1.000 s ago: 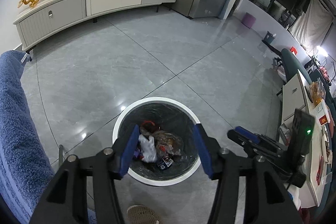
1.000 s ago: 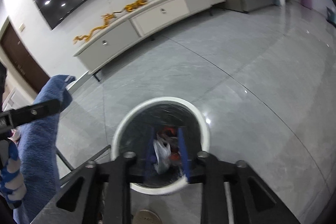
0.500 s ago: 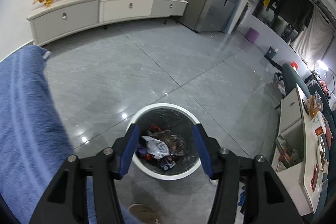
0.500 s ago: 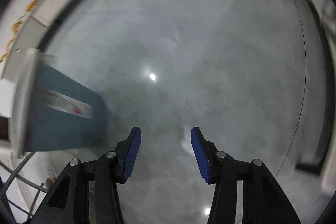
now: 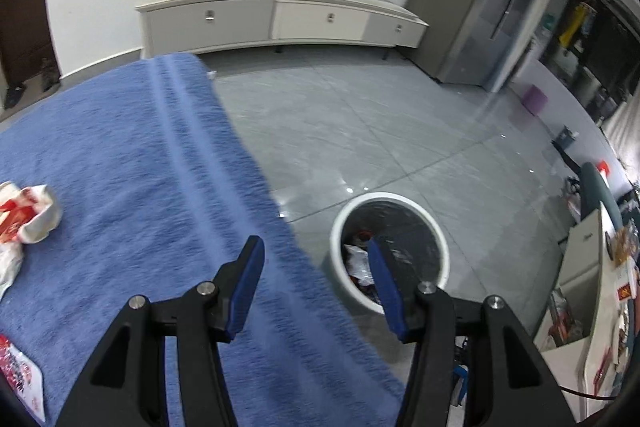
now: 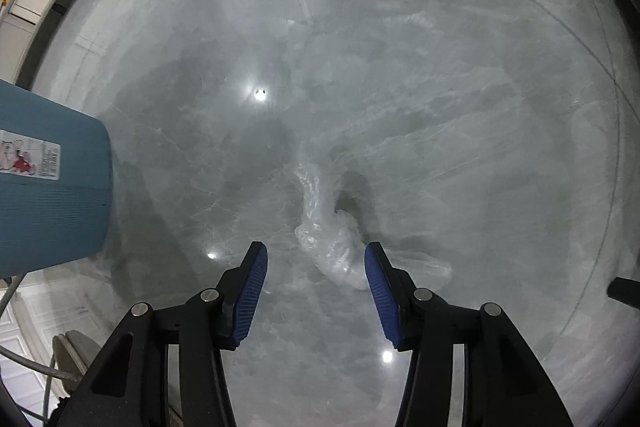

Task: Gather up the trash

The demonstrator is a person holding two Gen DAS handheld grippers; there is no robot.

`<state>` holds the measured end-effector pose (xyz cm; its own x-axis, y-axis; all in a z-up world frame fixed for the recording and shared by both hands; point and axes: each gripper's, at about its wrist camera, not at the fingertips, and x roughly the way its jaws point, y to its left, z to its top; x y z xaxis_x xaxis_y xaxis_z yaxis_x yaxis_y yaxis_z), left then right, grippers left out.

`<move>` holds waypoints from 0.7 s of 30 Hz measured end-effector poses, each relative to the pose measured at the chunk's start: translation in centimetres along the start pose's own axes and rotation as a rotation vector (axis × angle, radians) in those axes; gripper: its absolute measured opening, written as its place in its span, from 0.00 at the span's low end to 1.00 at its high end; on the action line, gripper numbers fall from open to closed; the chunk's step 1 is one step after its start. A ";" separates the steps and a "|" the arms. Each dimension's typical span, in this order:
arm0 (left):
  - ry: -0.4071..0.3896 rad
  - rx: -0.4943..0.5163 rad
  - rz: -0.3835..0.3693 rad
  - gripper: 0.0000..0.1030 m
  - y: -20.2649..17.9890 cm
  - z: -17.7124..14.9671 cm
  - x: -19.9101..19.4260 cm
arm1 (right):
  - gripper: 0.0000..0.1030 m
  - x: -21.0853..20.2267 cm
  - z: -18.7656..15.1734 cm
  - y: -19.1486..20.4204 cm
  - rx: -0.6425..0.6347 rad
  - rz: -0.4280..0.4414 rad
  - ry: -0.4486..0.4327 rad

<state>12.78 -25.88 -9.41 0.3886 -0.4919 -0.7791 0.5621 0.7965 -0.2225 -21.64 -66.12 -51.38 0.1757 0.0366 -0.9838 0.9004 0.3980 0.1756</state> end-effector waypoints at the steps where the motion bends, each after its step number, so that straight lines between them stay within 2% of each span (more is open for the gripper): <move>1: 0.002 -0.010 0.008 0.50 0.3 -0.2 0.0 | 0.47 0.3 0.0 0.2 -0.008 -0.009 0.006; 3: 0.007 -0.030 0.016 0.50 0.7 -0.2 0.0 | 0.45 0.8 -0.6 0.6 -0.013 -0.023 0.015; 5: 0.005 -0.041 0.015 0.50 0.9 -0.3 -0.3 | 0.35 1.2 -0.7 0.7 -0.017 -0.047 0.026; 6: 0.000 -0.040 0.015 0.50 0.9 -0.3 -0.5 | 0.33 1.4 -0.8 0.7 -0.014 -0.052 0.029; 8: -0.010 -0.035 0.018 0.51 0.6 -0.2 -0.9 | 0.25 1.7 -0.9 0.5 -0.003 -0.059 0.037; 13: -0.030 -0.047 0.021 0.50 0.9 -0.3 -2.1 | 0.21 0.9 -1.6 1.0 -0.014 -0.062 0.016; 17: -0.035 -0.086 0.012 0.50 1.9 -0.5 -2.1 | 0.20 -1.8 -1.9 2.0 -0.019 -0.028 -0.031; 21: -0.046 -0.102 0.004 0.50 2.3 -0.5 -2.2 | 0.20 -7.5 -2.1 4.3 -0.101 0.005 -0.133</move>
<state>12.85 -22.74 -8.54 0.4249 -0.5020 -0.7533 0.4843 0.8291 -0.2794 -19.89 -62.79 -43.29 0.2370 -0.0800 -0.9682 0.8558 0.4888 0.1691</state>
